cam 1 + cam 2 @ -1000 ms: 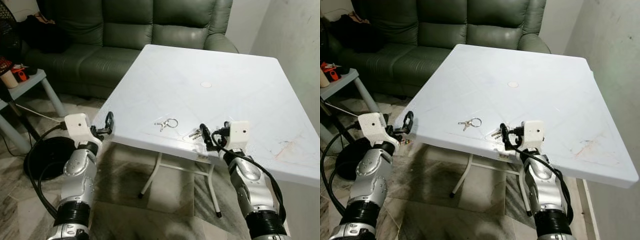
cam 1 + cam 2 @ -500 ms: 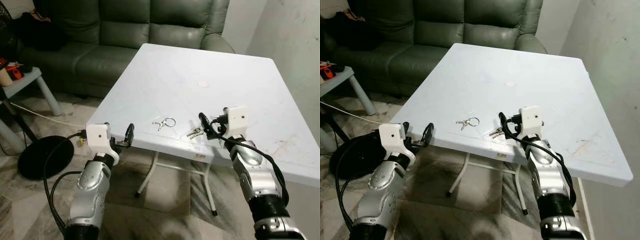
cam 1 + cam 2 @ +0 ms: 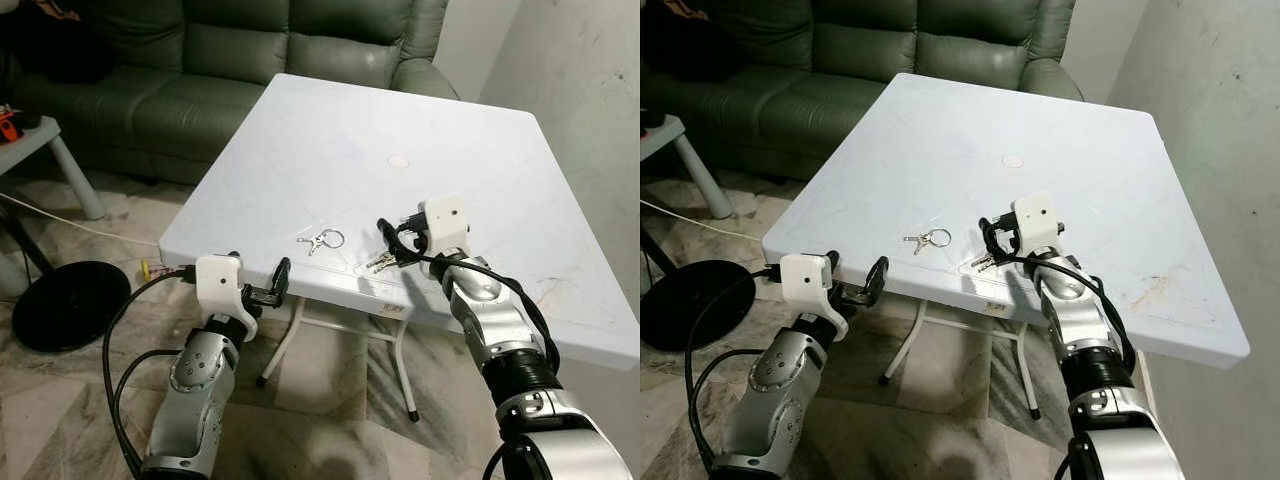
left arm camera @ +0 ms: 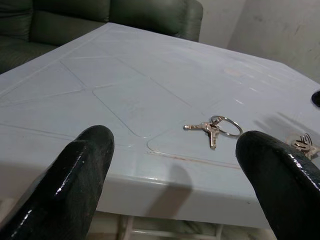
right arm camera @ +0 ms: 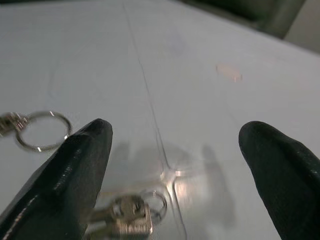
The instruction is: Hang keys on a hook
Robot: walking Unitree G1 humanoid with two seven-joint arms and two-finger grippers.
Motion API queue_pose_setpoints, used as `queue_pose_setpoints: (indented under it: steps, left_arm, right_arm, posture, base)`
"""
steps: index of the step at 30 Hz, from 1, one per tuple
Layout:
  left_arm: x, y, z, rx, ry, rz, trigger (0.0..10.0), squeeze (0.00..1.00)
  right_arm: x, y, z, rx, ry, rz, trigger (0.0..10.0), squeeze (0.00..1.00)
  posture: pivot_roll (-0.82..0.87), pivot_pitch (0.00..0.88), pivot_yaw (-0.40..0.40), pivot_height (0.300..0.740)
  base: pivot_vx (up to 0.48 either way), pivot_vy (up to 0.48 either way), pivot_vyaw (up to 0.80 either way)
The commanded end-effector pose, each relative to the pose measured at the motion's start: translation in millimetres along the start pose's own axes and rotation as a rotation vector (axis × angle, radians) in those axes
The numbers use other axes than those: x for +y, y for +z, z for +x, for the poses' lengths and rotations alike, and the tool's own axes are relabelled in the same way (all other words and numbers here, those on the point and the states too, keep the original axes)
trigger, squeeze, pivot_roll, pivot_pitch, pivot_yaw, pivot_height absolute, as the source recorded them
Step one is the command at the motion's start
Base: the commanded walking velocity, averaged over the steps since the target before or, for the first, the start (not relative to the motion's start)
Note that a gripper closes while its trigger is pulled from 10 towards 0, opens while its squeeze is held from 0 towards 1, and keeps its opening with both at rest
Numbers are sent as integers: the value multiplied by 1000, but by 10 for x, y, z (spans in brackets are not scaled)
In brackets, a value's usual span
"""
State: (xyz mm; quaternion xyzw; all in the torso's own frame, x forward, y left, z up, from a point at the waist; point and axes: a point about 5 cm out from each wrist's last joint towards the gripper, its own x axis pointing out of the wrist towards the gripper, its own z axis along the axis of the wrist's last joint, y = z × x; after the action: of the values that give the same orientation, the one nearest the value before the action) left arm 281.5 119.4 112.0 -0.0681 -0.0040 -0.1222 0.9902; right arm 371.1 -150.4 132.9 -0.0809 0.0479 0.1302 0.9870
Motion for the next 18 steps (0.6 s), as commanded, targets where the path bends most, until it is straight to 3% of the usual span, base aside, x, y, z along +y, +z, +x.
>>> queue_pose_setpoints:
  steps: [1,7,18]
  left_arm:
    - [-48,28,-10,-1,-11,8,10000,0]
    - [-89,54,-49,0,-8,8,10000,0]
    - [-179,63,-145,13,-15,15,10000,0]
  right_arm:
    - [-19,16,23,14,-15,34,10000,0]
    - [84,-105,19,86,38,72,10000,0]
    - [213,-103,34,92,71,121,10000,0]
  posture:
    - [51,78,-114,740]
    - [55,91,-115,740]
    - [74,113,-120,740]
  base:
    - [0,0,0]
    - [0,0,0]
    - [0,0,0]
